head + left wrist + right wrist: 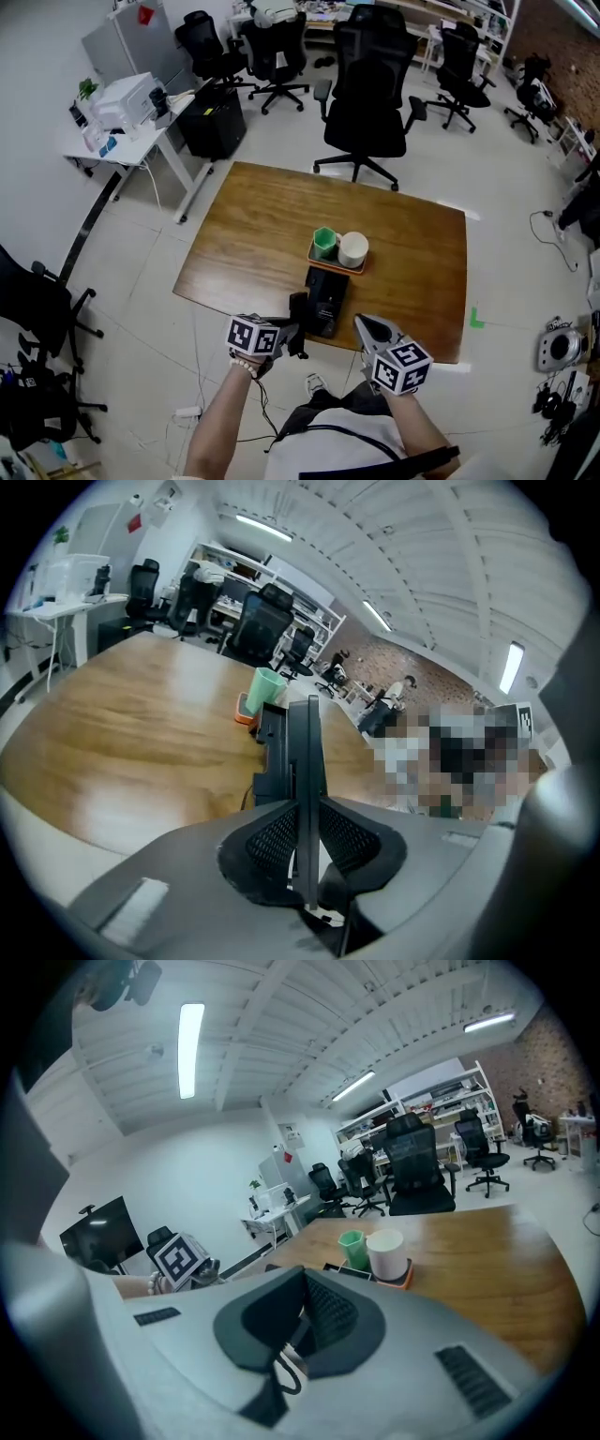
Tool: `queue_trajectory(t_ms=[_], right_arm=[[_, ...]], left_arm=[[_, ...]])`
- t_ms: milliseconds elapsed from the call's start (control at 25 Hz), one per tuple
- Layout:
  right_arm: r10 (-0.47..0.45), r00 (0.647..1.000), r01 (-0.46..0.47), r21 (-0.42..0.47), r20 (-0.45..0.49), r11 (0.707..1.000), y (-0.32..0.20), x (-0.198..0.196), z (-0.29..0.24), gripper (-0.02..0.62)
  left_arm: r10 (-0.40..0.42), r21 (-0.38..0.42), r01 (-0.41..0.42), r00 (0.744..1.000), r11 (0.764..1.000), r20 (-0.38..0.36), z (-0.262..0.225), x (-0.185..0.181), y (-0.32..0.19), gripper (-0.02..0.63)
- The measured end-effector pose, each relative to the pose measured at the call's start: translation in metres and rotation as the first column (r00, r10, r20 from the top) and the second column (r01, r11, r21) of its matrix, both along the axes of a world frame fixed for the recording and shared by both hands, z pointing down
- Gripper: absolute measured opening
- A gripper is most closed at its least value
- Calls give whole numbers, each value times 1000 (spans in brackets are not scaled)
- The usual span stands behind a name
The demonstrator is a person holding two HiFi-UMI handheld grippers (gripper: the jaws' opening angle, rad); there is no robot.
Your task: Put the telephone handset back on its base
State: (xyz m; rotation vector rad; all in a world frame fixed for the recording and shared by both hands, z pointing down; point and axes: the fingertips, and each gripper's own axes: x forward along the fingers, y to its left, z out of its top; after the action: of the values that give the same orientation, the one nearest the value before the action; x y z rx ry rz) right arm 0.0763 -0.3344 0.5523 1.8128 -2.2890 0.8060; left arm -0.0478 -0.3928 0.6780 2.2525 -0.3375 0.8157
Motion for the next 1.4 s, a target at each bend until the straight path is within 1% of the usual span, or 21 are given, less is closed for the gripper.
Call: queue_trajectory(t_ms=[80, 160, 240, 320, 520, 680, 800, 1120, 1240, 1320, 1400], right_arm=[[6, 1000, -6, -15, 10, 1000, -1, 1, 5, 0], [7, 1000, -6, -26, 29, 1000, 0, -2, 9, 2], [12, 999, -10, -36, 45, 999, 1, -5, 14, 2], [20, 998, -17, -50, 56, 999, 4, -6, 18, 2], [55, 996, -49, -91, 71, 995, 12, -2, 32, 2], [84, 994, -75, -123, 70, 990, 16, 3, 42, 2], [101, 993, -91, -133, 67, 987, 15, 5, 45, 2], [128, 990, -119, -150, 54, 982, 20, 11, 47, 2], [126, 991, -117, -158, 50, 981, 21, 12, 51, 2], [122, 991, -113, -163, 47, 980, 22, 10, 52, 2], [119, 992, -110, -167, 46, 980, 23, 10, 51, 2]], left_arm=[[67, -37, -68, 998, 997, -22, 4, 10, -11, 67], [124, -85, -128, 991, 988, -46, 8, 18, -20, 67], [184, -124, -191, 980, 974, -70, 12, 25, -29, 67], [242, -156, -256, 965, 954, -106, 16, 33, -36, 67], [298, -223, -344, 930, 912, -216, 22, 48, -49, 67], [340, -268, -414, 897, 870, -283, 21, 54, -48, 67], [346, -295, -435, 886, 851, -310, 26, 59, -49, 67], [332, -337, -465, 862, 819, -383, 33, 63, -51, 67], [312, -364, -462, 861, 809, -401, 40, 65, -52, 67], [292, -379, -447, 869, 810, -400, 44, 66, -55, 78], [274, -378, -418, 884, 826, -379, 47, 64, -57, 84]])
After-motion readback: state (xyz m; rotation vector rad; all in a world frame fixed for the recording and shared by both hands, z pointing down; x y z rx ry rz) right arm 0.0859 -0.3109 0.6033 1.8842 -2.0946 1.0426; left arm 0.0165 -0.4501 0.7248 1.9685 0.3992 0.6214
